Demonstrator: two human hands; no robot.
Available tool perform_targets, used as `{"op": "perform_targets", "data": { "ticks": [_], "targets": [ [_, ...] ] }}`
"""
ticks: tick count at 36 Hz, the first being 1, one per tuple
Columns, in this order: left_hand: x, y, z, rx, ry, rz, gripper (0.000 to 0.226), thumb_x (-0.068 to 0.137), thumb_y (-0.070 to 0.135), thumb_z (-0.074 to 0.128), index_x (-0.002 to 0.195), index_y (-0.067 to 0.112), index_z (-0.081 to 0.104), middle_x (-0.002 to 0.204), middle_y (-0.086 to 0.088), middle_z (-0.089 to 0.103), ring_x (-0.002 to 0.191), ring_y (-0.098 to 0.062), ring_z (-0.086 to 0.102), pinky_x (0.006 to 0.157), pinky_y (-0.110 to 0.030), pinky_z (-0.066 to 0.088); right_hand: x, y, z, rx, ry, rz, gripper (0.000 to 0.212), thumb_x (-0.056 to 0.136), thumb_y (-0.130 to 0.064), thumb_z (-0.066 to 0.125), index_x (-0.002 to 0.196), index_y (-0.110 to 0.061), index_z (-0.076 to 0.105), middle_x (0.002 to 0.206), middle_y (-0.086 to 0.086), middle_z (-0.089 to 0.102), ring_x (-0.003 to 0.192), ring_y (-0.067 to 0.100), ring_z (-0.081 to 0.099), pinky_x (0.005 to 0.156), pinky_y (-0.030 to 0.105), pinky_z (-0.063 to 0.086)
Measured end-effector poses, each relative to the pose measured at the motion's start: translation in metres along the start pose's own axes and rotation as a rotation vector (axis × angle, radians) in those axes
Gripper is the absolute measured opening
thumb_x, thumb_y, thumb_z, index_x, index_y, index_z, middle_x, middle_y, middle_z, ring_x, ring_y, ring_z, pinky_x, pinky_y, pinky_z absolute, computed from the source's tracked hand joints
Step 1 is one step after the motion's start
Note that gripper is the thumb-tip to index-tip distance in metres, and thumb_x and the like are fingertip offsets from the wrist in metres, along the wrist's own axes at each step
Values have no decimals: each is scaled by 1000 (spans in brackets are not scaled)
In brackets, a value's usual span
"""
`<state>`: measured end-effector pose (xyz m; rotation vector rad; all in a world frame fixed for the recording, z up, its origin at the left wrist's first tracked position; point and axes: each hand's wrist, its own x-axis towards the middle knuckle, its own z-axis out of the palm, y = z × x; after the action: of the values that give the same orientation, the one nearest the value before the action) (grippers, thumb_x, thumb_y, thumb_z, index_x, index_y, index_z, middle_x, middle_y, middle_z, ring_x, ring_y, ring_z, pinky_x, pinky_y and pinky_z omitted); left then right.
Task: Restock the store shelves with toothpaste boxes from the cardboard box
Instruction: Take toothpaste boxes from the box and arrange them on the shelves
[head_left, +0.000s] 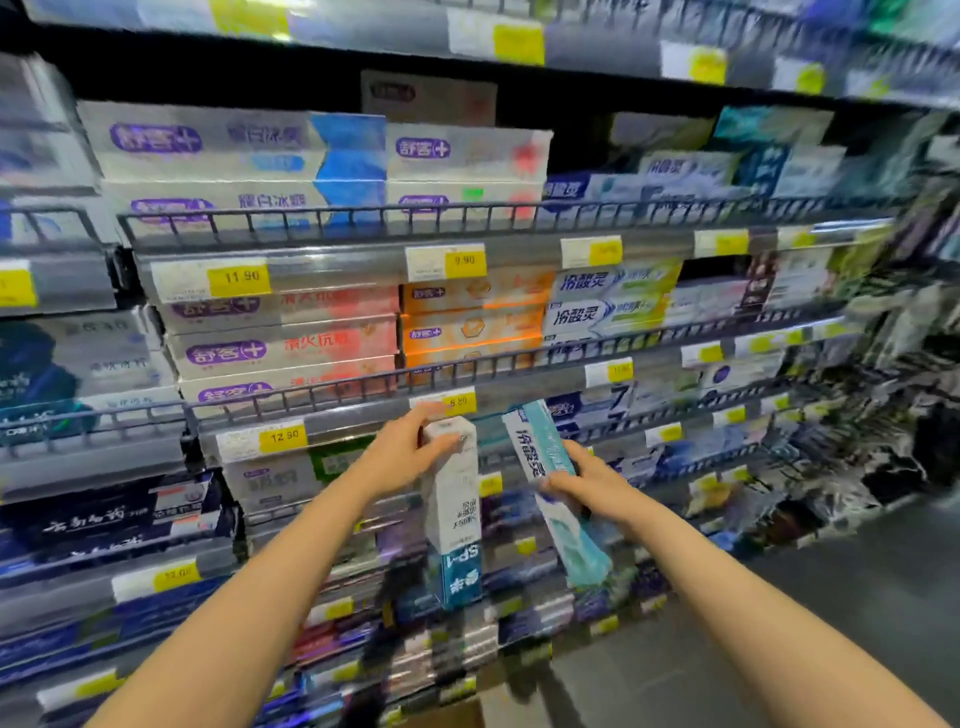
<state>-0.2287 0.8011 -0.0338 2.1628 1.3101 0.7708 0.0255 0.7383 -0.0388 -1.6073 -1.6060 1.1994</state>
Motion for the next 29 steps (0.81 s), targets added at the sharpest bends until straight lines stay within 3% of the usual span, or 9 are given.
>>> {"op": "perform_targets", "data": {
  "ticks": [3, 7, 10, 12, 15, 18, 21, 25, 29],
  "targets": [
    [16, 50, 11, -84, 90, -24, 48, 86, 39, 62, 128, 21, 47, 108, -2, 60, 89, -15, 58, 79, -33, 50, -24, 1, -46, -66, 5, -52, 41, 89, -31, 60, 124, -35, 40, 120, -9, 56, 105, 13, 58, 89, 36, 49],
    [33, 101, 24, -192, 238, -29, 50, 83, 34, 67, 126, 19, 49, 99, 1, 54, 84, -12, 52, 71, -20, 43, -48, 0, -97, -143, 35, -94, 53, 84, -33, 67, 129, -28, 39, 120, -3, 54, 98, 12, 58, 74, 23, 47],
    [45, 139, 36, -277, 336, -2, 46, 84, 30, 67, 125, 16, 50, 83, 5, 51, 68, -2, 48, 57, -8, 39, -64, 0, -133, -194, 101, -142, 51, 84, -28, 68, 123, -32, 36, 113, -6, 52, 96, 12, 57, 75, 27, 50],
    [56, 157, 43, -313, 383, 16, 42, 87, 27, 63, 124, 11, 51, 90, 0, 56, 69, -2, 48, 64, -11, 42, -70, 1, -153, -235, 145, -174, 46, 85, -23, 66, 118, -32, 35, 105, -8, 52, 88, 11, 57, 72, 26, 49],
    [70, 177, 51, -405, 403, -1, 40, 92, 29, 54, 128, 13, 47, 119, -11, 56, 96, -21, 56, 85, -35, 47, -72, 1, -171, -261, 198, -218, 46, 83, -23, 67, 116, -29, 36, 104, -10, 52, 89, 9, 56, 63, 16, 46],
    [82, 201, 57, -501, 444, -31, 43, 98, 33, 41, 136, 12, 38, 126, -1, 45, 109, -13, 44, 88, -27, 37, -66, 0, -189, -264, 243, -258, 47, 80, -23, 70, 116, -27, 40, 109, -6, 54, 90, 2, 56, 61, 13, 45],
    [96, 217, 61, -469, 431, -29, 42, 101, 35, 33, 137, 13, 37, 123, 4, 41, 110, -8, 37, 85, -21, 28, -54, -4, -208, -266, 266, -274, 48, 79, -24, 71, 116, -26, 41, 108, -6, 54, 94, 8, 58, 69, 21, 51],
    [113, 225, 60, -380, 369, -9, 39, 102, 34, 27, 125, 12, 47, 116, 5, 46, 111, -11, 44, 81, -19, 27, -39, -17, -222, -253, 294, -313, 49, 79, -19, 72, 115, -23, 40, 107, -3, 53, 95, 13, 56, 66, 19, 47],
    [129, 222, 57, -324, 292, 12, 44, 102, 34, 26, 130, 10, 51, 127, 3, 49, 109, -4, 39, 90, -21, 27, -21, -32, -234, -210, 317, -351, 50, 78, -13, 72, 117, -23, 41, 110, -1, 55, 101, 17, 58, 84, 36, 52]
  ]
}}
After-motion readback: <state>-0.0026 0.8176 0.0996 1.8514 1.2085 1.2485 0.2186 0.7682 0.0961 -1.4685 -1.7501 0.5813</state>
